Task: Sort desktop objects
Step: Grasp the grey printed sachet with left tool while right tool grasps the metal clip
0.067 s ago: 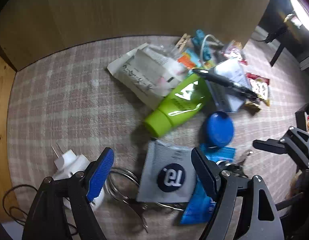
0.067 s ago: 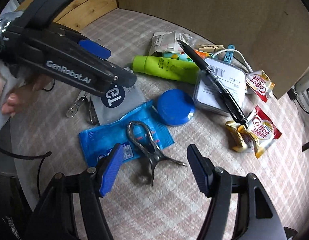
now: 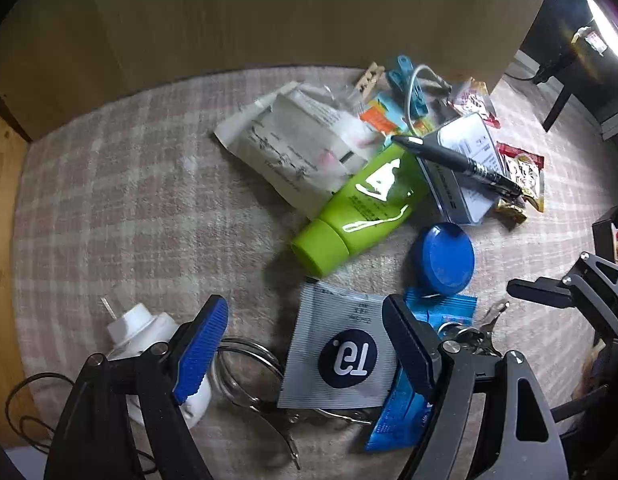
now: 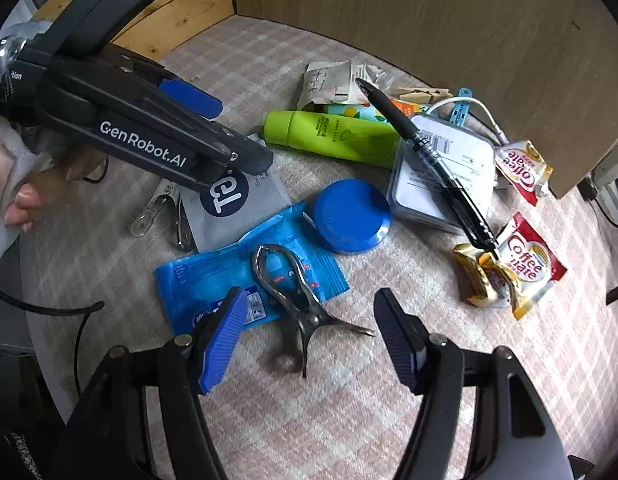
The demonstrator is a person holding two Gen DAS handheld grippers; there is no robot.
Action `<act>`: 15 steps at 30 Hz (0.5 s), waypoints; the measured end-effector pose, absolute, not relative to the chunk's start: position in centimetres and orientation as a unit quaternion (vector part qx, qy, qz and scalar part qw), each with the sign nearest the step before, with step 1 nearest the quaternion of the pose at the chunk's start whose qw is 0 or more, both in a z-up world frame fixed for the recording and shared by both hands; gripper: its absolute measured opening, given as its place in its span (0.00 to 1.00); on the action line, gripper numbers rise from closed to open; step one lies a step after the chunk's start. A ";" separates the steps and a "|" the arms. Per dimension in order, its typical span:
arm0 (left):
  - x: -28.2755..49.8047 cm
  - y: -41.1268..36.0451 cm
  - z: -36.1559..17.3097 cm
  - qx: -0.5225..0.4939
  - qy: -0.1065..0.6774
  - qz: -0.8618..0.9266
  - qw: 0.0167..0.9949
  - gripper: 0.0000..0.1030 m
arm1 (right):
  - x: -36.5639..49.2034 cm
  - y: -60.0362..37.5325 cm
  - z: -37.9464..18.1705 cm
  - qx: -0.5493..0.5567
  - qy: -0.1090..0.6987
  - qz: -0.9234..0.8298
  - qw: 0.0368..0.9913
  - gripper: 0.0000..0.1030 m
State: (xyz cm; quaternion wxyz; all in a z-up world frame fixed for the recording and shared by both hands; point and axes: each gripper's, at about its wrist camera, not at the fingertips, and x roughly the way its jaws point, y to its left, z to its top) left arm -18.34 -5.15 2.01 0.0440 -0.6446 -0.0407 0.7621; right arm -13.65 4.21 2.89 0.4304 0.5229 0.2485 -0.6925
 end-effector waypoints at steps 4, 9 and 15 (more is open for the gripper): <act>-16.8 -5.0 1.1 -0.651 -0.062 0.754 0.068 0.70 | -13.4 5.5 2.6 0.523 0.258 -0.689 0.430 0.63; -15.1 -4.5 0.8 -0.654 -0.089 0.747 0.083 0.51 | -13.4 7.7 1.8 0.533 0.268 -0.684 0.421 0.43; -12.8 -3.8 0.7 -0.656 -0.101 0.743 0.085 0.25 | -14.3 11.5 1.8 0.553 0.245 -0.678 0.417 0.20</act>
